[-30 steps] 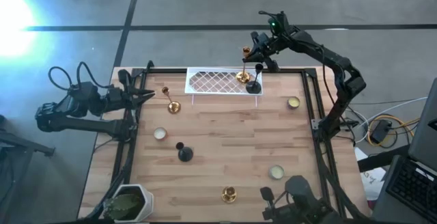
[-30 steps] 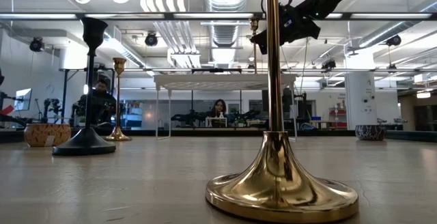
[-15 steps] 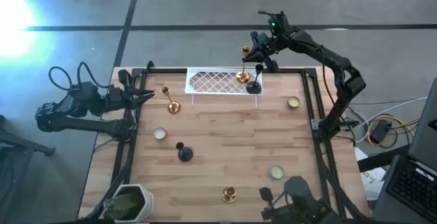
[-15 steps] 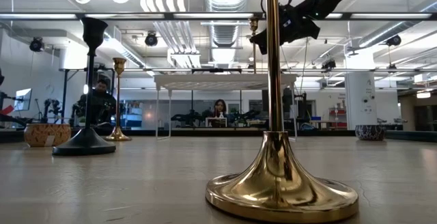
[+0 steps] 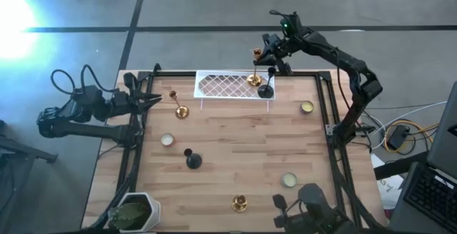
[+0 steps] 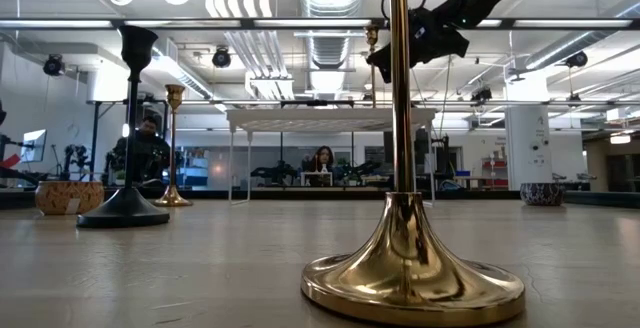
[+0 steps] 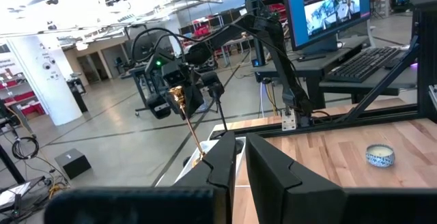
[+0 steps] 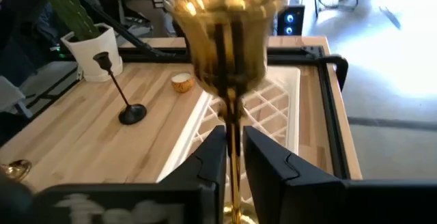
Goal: Pick & Place candle stick holders
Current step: Put the top right gold candle holder on the shelf, then put the top gold candle holder on the shelf
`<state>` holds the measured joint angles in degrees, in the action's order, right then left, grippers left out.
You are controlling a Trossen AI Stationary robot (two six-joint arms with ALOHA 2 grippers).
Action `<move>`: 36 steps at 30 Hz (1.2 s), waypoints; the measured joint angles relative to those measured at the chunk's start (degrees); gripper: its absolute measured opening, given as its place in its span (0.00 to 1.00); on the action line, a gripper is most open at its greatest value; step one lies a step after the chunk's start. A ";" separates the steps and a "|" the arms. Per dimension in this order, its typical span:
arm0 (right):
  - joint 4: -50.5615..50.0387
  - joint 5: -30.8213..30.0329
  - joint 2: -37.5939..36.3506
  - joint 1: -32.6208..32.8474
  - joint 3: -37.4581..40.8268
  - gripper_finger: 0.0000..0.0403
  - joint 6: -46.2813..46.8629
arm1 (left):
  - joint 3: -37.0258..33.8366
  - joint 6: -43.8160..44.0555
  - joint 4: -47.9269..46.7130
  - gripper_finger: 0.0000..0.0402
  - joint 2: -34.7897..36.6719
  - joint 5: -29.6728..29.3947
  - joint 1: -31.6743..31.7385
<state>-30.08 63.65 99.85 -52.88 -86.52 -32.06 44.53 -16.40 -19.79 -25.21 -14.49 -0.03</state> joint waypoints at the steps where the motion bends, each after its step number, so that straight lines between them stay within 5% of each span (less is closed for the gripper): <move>1: -0.01 -0.79 0.05 0.00 0.04 0.14 0.43 | 0.00 0.00 0.00 0.10 0.00 0.01 0.02; 18: -4.77 -4.32 -1.65 -1.79 0.04 0.53 0.62 | 0.00 0.12 0.01 0.10 0.00 -0.01 0.00; 27: -10.67 -11.39 -7.80 -6.08 0.02 0.58 0.63 | 0.00 0.36 0.02 0.10 0.00 -0.43 0.00; 36: -18.42 -22.35 -16.49 -9.94 -0.05 0.53 3.88 | 0.00 4.74 -1.85 0.10 0.00 -7.43 0.02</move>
<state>-48.50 41.30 83.35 -62.82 -86.56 -28.18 44.53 -11.66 -21.64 -25.21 -21.93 -0.01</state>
